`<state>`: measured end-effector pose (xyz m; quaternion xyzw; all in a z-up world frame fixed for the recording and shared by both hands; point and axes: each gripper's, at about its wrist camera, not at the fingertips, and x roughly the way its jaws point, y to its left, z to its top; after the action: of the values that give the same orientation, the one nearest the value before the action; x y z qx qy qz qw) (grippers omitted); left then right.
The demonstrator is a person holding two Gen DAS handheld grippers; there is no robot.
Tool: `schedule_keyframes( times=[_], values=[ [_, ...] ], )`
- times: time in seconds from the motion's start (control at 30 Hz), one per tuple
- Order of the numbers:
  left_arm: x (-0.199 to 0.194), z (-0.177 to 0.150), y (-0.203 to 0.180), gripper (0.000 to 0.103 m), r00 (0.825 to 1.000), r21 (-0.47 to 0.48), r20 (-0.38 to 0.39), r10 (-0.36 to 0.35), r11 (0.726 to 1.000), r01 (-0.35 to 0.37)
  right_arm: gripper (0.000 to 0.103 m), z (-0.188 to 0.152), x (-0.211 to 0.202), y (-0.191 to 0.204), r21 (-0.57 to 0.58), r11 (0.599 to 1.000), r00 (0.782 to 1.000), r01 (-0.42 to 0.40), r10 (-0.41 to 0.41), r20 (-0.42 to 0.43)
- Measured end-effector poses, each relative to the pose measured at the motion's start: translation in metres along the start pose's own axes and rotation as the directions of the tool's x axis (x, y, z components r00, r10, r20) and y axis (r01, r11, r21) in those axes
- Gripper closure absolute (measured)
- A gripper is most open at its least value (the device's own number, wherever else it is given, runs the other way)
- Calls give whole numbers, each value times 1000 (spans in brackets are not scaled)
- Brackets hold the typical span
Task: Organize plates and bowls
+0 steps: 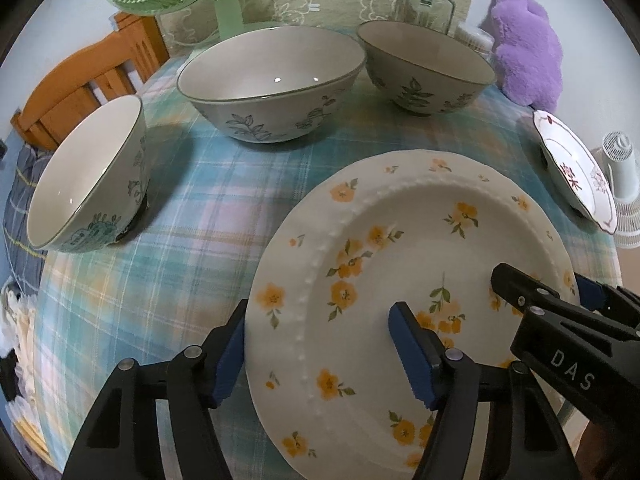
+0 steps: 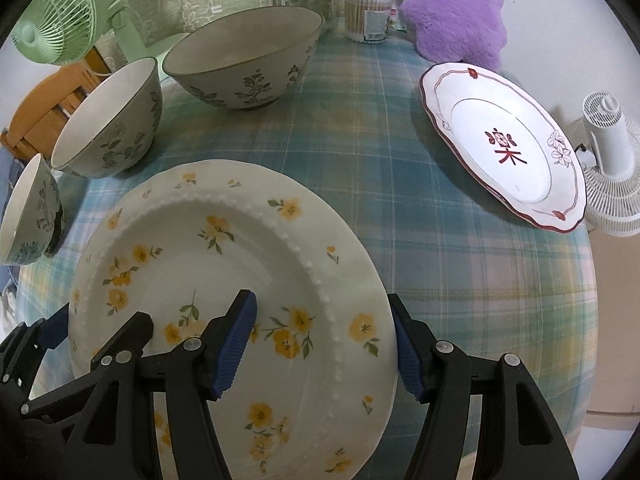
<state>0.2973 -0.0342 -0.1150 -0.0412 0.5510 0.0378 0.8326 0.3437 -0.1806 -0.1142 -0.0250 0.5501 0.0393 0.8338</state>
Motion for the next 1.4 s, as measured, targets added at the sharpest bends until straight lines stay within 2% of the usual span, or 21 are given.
schedule_keyframes(
  times=[0.27, 0.6, 0.67, 0.77, 0.8, 0.87, 0.93, 1.0, 1.03, 1.13, 1.4],
  values=[
    [-11, 2, 13, 34, 1000, -28, -15, -7, 1000, 7, 36, 5, -6, 12, -24, 1000, 1000, -6, 6, -11],
    [-48, -2, 22, 34, 999, -16, 29, -38, 999, 39, 36, -4, -51, 21, -18, 1000, 999, 15, -14, 39],
    [-57, -5, 22, 36, 998, -1, 40, -55, 998, 56, 36, -6, -59, 19, -4, 1000, 999, 22, -22, 46],
    [-74, -5, 30, 36, 988, -59, 78, -130, 989, 135, 36, -20, -74, 20, -4, 998, 997, 57, -56, 56],
    [-82, -7, 27, 36, 987, -30, 114, -116, 992, 120, 36, -27, -78, 18, 6, 998, 997, 57, -57, 51],
    [-88, -14, 9, 36, 986, 101, 156, -57, 994, 42, 38, -39, -89, 8, 105, 994, 998, 20, -25, 50],
    [-81, -18, 10, 36, 991, 82, 114, -66, 995, 57, 38, -51, -92, 10, 123, 990, 995, 63, -72, 65],
    [-73, -24, 15, 37, 994, 55, 64, -92, 995, 89, 38, -56, -91, 5, 165, 985, 997, 46, -56, 55],
    [-73, -28, 15, 37, 994, 60, 58, -90, 994, 87, 38, -58, -90, 3, 184, 983, 998, 28, -37, 47],
    [-72, -37, 11, 37, 996, 103, 55, -74, 992, 68, 38, -65, -93, 11, 147, 986, 994, 75, -85, 65],
    [-69, -49, -3, 37, 996, 171, 33, -85, 982, 78, 38, -83, -82, 0, 176, 981, 996, 86, -90, 14]
  ],
)
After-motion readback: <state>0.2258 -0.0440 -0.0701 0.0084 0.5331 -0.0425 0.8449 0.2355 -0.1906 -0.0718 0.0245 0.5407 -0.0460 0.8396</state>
